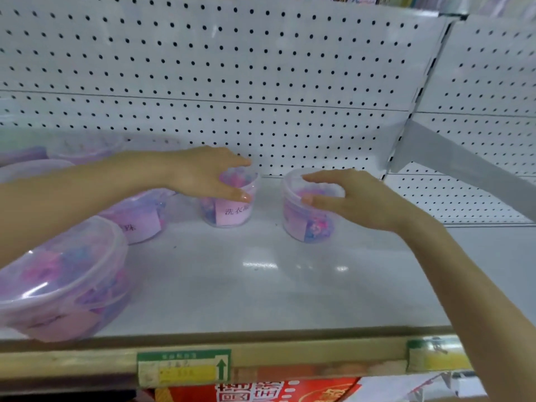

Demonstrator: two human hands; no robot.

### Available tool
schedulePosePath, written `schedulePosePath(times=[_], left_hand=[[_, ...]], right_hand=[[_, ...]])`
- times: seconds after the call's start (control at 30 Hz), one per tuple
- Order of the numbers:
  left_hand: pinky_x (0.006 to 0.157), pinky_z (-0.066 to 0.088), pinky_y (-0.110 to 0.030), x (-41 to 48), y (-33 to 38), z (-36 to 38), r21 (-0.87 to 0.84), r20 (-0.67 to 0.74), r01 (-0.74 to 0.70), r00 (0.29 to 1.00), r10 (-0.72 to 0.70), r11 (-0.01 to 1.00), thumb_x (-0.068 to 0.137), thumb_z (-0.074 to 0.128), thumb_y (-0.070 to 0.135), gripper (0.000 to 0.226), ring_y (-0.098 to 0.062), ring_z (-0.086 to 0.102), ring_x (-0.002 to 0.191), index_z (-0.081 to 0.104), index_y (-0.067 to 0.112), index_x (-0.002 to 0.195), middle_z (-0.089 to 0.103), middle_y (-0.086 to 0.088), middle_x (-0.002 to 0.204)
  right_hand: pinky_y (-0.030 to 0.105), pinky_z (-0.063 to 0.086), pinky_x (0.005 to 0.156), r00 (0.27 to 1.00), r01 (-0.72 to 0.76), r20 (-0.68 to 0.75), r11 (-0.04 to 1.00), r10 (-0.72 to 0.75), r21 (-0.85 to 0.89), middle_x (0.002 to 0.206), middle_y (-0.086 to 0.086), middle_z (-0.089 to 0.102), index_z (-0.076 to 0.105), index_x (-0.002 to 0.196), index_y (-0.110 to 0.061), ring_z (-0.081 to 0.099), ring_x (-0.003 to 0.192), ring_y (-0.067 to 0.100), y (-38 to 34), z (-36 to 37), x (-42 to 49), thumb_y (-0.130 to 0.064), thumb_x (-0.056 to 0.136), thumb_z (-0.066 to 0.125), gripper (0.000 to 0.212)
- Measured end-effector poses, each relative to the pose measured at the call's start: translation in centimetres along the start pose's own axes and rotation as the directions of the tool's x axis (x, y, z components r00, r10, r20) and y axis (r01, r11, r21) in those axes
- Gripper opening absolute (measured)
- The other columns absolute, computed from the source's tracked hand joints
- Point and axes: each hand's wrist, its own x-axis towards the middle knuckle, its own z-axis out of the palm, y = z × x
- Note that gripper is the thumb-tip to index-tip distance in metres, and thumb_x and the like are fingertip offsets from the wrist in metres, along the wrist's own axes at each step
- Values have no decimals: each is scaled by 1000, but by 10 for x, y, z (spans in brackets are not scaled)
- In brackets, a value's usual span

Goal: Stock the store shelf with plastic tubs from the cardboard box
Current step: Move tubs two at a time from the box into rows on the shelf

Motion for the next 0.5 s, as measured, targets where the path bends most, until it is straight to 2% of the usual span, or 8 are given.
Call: schedulePosePath(times=[0.07,0.13,0.17,0.23,0.3,0.37,0.43,0.5], left_hand=[[96,41,-32,5,1,6,71,6,-18,1000,17,997,80,57,57,66,-24,49,116,42,24,136,48,-2,135],[97,41,-37,11,-4,3,94,42,-20,999,16,995,81,59,55,65,-24,48,118,41,27,137,48,-2,134],[101,38,-37,14,-9,0,96,68,-22,998,16,995,82,60,51,66,-23,45,122,37,30,140,44,-1,138],[103,35,-36,19,-17,-7,113,105,-32,994,20,993,84,62,41,68,-24,41,126,29,34,143,38,-3,142],[100,36,-35,20,-24,-12,132,96,-32,995,19,991,86,62,35,67,-26,41,125,27,35,144,36,-7,141],[99,38,-34,20,-29,-14,107,77,-22,997,14,994,86,62,34,66,-26,44,122,29,32,143,40,-8,138],[100,38,-36,20,-33,-11,72,78,-11,997,5,997,86,61,40,65,-26,46,120,31,33,142,44,-5,136],[101,36,-33,22,-37,-9,82,79,-7,997,0,997,86,59,43,65,-24,44,124,29,35,143,43,-2,139]], right_hand=[[32,39,79,999,7,-32,979,-13,-202,113,-12,59,58,107,-44,53,99,16,-6,10,4,-61,80,55,32],[32,38,90,998,53,29,982,-49,-183,129,-6,56,57,124,-29,51,117,21,-6,9,14,-48,86,57,42],[29,33,98,992,92,96,985,-78,-147,137,-4,51,55,128,-23,44,128,21,-3,5,20,-38,89,58,42],[25,21,108,976,115,202,983,-84,-147,149,-4,37,50,134,-26,27,140,15,1,-6,32,-24,91,57,44],[37,21,112,983,66,183,973,-25,-223,153,-5,30,45,136,-32,23,141,15,6,-8,40,-29,92,56,46],[44,29,108,995,-18,92,970,41,-242,148,-4,38,47,134,-33,33,136,20,5,-3,42,-45,90,52,46],[42,36,101,997,-52,48,975,64,-217,142,-4,46,47,134,-34,42,127,22,4,8,43,-51,90,49,48],[38,35,102,998,-22,51,979,33,-200,146,-2,42,42,138,-34,40,130,23,6,14,49,-47,92,48,48]])
